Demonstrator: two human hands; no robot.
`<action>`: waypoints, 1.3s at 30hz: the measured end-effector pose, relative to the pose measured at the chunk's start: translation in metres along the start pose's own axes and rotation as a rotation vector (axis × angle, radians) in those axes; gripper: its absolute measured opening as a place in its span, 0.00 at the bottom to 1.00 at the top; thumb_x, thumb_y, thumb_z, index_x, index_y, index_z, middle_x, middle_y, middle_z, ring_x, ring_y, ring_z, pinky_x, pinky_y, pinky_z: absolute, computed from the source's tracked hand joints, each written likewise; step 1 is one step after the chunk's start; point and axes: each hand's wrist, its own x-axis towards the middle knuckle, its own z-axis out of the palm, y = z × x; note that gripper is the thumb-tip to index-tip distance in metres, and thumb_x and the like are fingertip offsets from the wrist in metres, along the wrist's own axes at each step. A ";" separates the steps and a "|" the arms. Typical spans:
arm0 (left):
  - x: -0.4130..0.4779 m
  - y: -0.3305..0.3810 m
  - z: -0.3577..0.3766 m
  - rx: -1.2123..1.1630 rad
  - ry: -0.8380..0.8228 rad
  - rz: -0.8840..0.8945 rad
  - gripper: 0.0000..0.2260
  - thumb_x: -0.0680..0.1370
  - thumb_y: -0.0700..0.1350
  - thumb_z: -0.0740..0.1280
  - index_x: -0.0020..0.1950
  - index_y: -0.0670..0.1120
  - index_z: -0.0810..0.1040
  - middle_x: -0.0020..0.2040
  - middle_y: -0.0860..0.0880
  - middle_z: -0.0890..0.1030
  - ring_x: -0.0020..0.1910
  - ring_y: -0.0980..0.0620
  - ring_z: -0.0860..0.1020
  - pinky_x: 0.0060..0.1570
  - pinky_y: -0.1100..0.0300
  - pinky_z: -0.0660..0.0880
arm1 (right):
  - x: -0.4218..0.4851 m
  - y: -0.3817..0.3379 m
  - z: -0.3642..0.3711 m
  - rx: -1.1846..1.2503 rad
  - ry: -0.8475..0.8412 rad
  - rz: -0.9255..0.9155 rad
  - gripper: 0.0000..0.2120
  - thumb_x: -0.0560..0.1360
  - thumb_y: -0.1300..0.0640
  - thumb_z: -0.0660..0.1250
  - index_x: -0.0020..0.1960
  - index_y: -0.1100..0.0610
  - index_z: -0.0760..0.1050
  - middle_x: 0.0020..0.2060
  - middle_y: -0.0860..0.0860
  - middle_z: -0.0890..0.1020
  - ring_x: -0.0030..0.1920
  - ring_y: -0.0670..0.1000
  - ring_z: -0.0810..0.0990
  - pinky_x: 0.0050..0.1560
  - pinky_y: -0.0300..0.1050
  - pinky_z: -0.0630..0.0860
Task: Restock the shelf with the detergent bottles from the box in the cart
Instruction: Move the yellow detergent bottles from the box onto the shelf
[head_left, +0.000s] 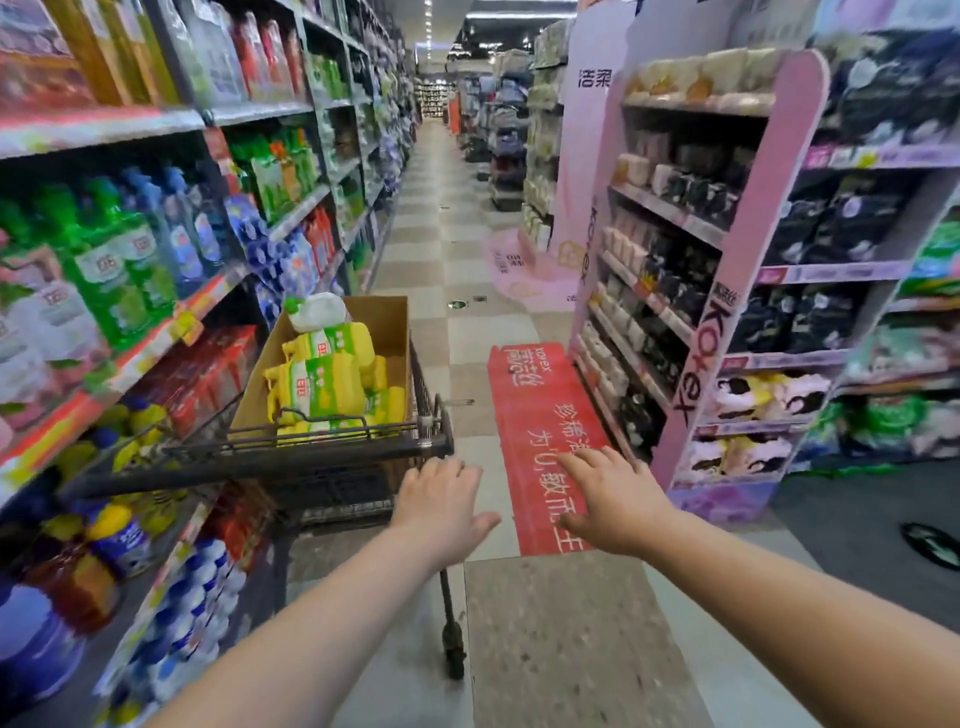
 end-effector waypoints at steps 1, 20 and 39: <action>0.017 0.000 0.001 0.002 0.004 0.008 0.26 0.75 0.61 0.60 0.68 0.49 0.66 0.66 0.48 0.70 0.66 0.45 0.67 0.63 0.49 0.64 | 0.014 0.007 -0.001 0.004 -0.002 0.004 0.37 0.74 0.39 0.62 0.77 0.49 0.49 0.75 0.51 0.58 0.75 0.56 0.55 0.73 0.61 0.55; 0.328 0.013 0.006 -0.074 -0.057 -0.264 0.27 0.75 0.62 0.60 0.70 0.50 0.65 0.67 0.48 0.69 0.67 0.46 0.66 0.65 0.50 0.64 | 0.347 0.159 -0.055 -0.022 -0.064 -0.236 0.36 0.75 0.41 0.61 0.77 0.49 0.49 0.76 0.51 0.58 0.76 0.56 0.54 0.73 0.60 0.55; 0.538 -0.206 0.028 -0.187 0.018 -0.554 0.26 0.73 0.63 0.61 0.66 0.50 0.68 0.64 0.48 0.71 0.64 0.45 0.70 0.60 0.50 0.68 | 0.644 0.044 -0.103 -0.064 -0.096 -0.533 0.35 0.76 0.42 0.60 0.77 0.49 0.49 0.75 0.50 0.58 0.74 0.54 0.58 0.72 0.54 0.61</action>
